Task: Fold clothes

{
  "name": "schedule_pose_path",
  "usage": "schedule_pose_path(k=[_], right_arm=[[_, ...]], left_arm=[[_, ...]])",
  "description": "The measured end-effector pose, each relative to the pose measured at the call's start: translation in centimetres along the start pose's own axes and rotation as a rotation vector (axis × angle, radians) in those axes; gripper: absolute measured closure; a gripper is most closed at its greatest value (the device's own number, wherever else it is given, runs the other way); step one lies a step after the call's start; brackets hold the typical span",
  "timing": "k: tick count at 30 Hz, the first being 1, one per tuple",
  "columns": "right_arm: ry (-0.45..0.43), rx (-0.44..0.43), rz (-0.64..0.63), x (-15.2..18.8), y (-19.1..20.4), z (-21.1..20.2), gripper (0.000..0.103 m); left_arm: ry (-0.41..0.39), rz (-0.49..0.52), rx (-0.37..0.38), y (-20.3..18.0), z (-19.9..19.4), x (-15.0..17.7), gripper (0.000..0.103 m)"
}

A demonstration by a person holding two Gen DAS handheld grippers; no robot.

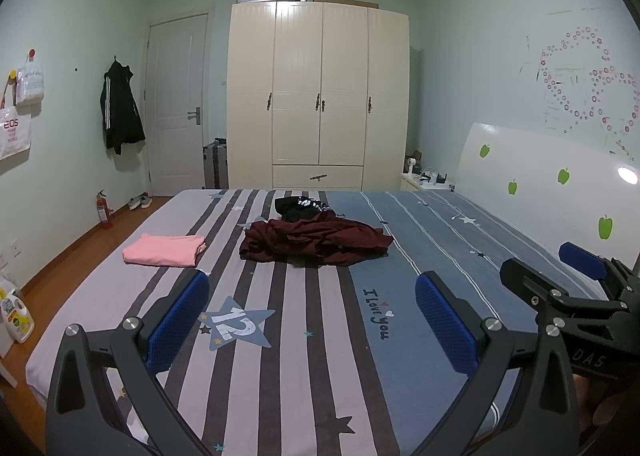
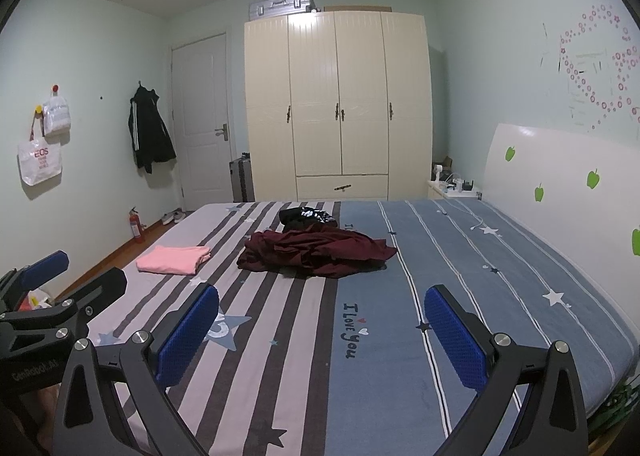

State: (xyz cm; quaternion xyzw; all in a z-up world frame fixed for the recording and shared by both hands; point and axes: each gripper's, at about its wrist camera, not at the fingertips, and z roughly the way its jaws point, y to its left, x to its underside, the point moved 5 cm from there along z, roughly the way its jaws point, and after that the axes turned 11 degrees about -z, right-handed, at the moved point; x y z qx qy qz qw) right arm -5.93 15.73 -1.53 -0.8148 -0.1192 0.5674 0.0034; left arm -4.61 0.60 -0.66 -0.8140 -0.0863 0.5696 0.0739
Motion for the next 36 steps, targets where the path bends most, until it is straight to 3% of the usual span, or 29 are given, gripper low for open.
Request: schedule_pose_path(k=[36], right_arm=[[-0.003, -0.009, 0.005, -0.44, -0.33, -0.54, 0.001]], left_arm=[[-0.008, 0.000, 0.005, 0.15, -0.09, 0.10, 0.001]])
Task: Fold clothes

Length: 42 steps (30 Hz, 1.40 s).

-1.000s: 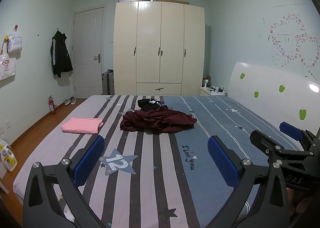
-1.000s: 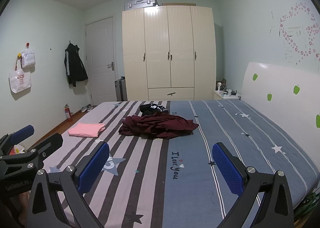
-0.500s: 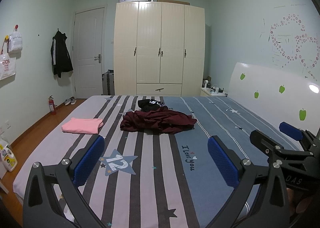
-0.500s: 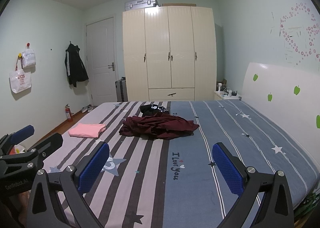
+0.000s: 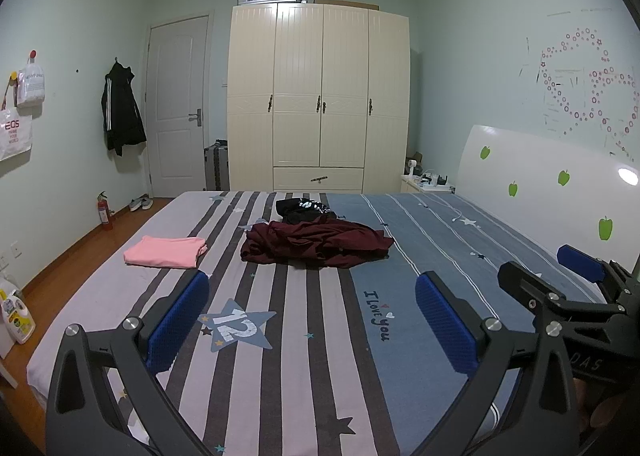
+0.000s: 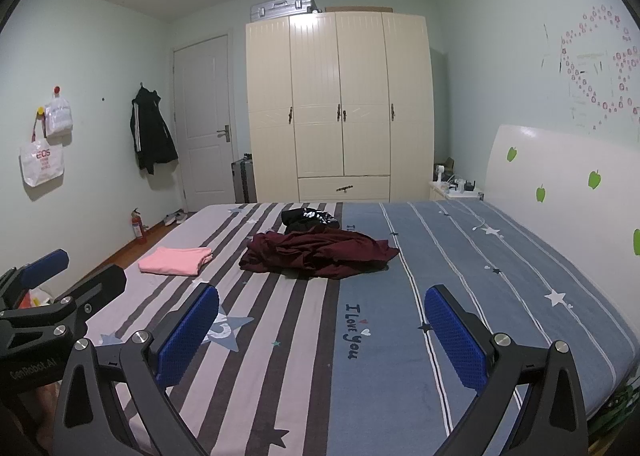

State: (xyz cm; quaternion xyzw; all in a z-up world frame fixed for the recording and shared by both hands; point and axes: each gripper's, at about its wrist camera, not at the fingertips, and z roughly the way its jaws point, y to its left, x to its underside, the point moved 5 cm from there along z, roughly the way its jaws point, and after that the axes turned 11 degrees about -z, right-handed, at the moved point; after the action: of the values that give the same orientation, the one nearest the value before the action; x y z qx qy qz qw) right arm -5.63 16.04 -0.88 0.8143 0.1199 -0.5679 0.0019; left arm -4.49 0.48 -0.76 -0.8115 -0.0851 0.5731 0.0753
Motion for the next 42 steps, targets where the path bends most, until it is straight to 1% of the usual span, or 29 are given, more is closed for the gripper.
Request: schedule_pose_path(k=[14, 15, 19, 22, 25, 28, 30, 33, 35, 37, 39, 40, 42], right_arm=[[0.001, -0.006, 0.004, 0.1, 0.0, -0.2, 0.001], [0.001, -0.008, 0.005, 0.1, -0.1, -0.2, 0.001], [0.005, -0.016, 0.013, 0.5, -0.4, 0.2, 0.001], [0.014, -0.014, 0.010, 1.1, -0.5, 0.8, 0.001], [0.028, -0.030, 0.024, 2.6, -0.6, 2.5, 0.001], [0.050, -0.048, 0.033, 4.8, -0.4, 5.4, 0.001], [0.071, -0.062, 0.039, 6.6, -0.1, 7.9, 0.001], [0.132, -0.074, 0.077, 10.6, 0.2, 13.7, 0.001], [0.164, -0.063, 0.107, 13.0, 0.1, 17.5, 0.001], [0.196, -0.031, 0.139, 14.9, -0.3, 20.8, 0.001], [0.232, -0.022, 0.164, 16.0, -0.7, 23.5, 0.001], [0.260, -0.021, 0.170, 16.2, -0.9, 24.7, 0.001], [0.304, -0.026, 0.186, 15.6, -1.8, 26.4, 0.001]], left_arm=[[0.000, 0.006, -0.011, 0.1, -0.5, 0.5, 0.001], [0.000, 0.005, -0.009, 0.1, -0.5, 0.5, 0.001], [-0.001, -0.008, 0.038, 0.2, -0.6, 0.7, 0.001], [-0.017, -0.001, 0.053, 0.6, 0.0, 1.5, 0.001], [-0.005, 0.013, 0.036, 1.3, 1.6, 3.1, 0.001], [0.057, 0.003, 0.044, 2.7, 5.3, 5.9, 0.001], [0.110, -0.022, 0.065, 3.9, 9.2, 8.4, 0.001], [0.148, -0.048, 0.094, 5.4, 14.3, 11.4, 0.001], [0.206, -0.062, 0.075, 6.4, 18.0, 13.0, 0.001], [0.262, -0.076, 0.043, 7.2, 20.6, 13.4, 0.002], [0.316, -0.090, 0.008, 8.0, 23.0, 13.5, 0.002], [0.334, -0.095, -0.014, 8.1, 24.0, 13.0, 0.002], [0.362, -0.102, -0.061, 8.0, 25.7, 11.6, 0.002]])
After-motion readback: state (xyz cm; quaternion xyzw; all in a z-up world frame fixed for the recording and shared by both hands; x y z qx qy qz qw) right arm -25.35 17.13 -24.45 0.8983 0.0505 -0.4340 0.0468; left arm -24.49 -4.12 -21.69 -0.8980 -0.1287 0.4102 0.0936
